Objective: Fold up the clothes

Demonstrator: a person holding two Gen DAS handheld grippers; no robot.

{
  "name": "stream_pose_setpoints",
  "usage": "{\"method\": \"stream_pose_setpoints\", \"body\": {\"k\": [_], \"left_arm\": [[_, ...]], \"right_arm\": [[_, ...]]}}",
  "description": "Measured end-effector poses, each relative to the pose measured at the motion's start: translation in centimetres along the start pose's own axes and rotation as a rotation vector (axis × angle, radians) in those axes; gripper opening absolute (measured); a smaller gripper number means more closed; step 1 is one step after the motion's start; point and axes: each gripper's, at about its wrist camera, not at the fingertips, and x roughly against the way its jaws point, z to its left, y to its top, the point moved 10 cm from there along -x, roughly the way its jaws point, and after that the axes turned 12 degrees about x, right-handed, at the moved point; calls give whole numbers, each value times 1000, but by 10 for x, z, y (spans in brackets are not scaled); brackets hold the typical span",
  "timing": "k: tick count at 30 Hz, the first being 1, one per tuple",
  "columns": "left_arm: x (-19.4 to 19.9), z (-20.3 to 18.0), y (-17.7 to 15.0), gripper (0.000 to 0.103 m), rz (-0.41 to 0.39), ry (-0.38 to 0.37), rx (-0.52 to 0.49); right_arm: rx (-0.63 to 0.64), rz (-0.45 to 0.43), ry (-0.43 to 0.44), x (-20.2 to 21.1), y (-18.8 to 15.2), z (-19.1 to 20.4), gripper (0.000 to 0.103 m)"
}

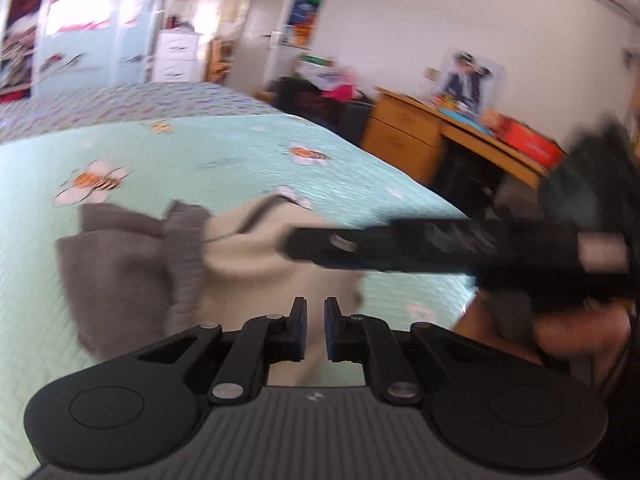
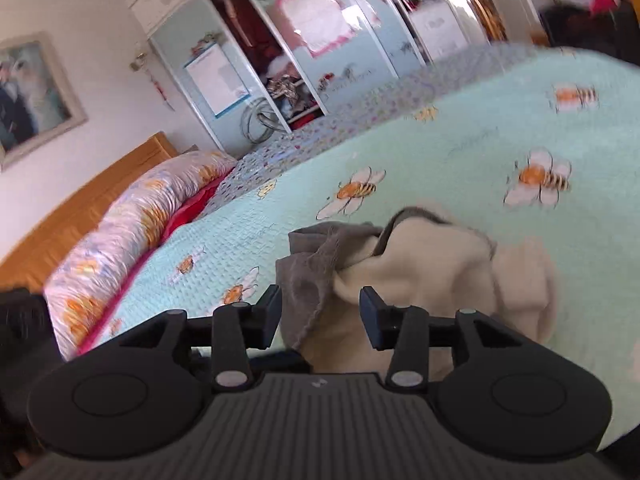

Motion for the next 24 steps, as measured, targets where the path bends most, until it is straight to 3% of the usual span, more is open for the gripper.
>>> {"method": "stream_pose_setpoints", "body": {"k": [3, 5, 7, 9, 11, 15, 16, 17, 19, 24], "left_arm": [[0, 19, -2, 10, -8, 66, 26], [1, 39, -2, 13, -8, 132, 55], [2, 59, -1, 28, -9, 218, 82], [6, 78, 1, 50, -18, 282, 122], [11, 96, 4, 65, -23, 330, 165], [21, 116, 3, 69, -15, 377, 218], [23, 121, 2, 69, -12, 387, 231], [24, 125, 1, 70, -4, 393, 243], [23, 129, -1, 71, 10, 395, 256], [15, 110, 6, 71, -25, 292, 227]], "right_arm": [[7, -45, 5, 8, 13, 6, 46], [12, 7, 42, 0, 13, 11, 53], [11, 93, 73, -17, 8, 15, 58], [-19, 151, 70, -43, 0, 13, 58], [-71, 205, 84, -70, -15, 15, 58], [-149, 279, 88, -111, -40, 19, 58], [-154, 289, 82, -118, -45, 19, 46], [-149, 297, 75, -122, -50, 19, 11], [-141, 285, 45, -117, -48, 11, 9], [-71, 74, -21, -29, 7, -15, 9]]}}
